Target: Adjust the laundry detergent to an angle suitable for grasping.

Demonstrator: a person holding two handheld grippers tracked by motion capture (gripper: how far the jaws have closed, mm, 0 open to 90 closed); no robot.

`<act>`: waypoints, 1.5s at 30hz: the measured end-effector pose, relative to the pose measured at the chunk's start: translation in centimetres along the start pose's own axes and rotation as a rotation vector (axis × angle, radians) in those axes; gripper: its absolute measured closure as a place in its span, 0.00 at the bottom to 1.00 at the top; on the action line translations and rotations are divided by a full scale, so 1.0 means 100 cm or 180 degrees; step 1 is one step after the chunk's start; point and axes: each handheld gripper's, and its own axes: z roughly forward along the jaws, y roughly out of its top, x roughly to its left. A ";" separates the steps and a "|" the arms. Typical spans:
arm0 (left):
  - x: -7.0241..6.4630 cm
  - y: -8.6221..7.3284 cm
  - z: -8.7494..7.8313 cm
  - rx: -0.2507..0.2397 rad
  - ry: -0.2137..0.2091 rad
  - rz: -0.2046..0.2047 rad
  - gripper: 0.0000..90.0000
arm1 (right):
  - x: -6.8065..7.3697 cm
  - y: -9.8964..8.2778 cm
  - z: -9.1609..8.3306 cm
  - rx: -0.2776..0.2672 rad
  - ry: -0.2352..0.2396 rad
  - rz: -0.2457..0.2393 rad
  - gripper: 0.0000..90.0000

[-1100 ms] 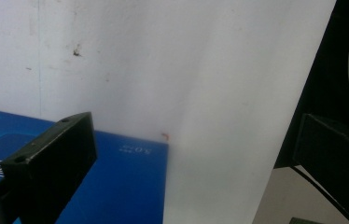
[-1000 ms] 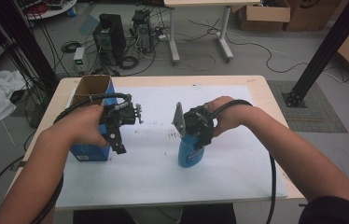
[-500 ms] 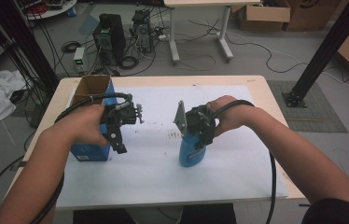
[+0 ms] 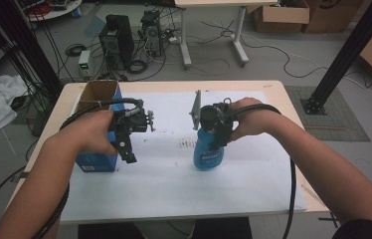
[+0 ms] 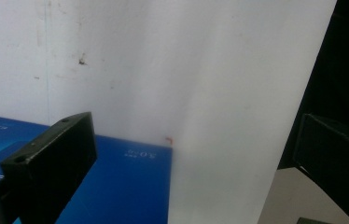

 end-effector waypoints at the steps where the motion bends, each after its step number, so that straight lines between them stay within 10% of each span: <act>1: 0.000 0.000 0.000 0.0000 0.0000 0.0000 0.00 | -0.001 -0.001 -0.001 0.0014 -0.0025 0.0058 0.46; 16: -0.005 0.004 -0.001 -0.0016 0.0022 0.0049 0.00 | -0.016 -0.013 -0.004 -0.0171 -0.0106 0.1410 0.46; 26: -0.007 -0.001 0.000 -0.0013 0.0027 0.0024 0.00 | -0.022 -0.015 0.014 -0.0070 -0.0044 0.1879 0.46; 45: -0.005 -0.003 0.005 -0.0006 0.0016 0.0021 0.00 | -0.010 -0.006 0.028 0.0060 -0.0224 0.1925 0.46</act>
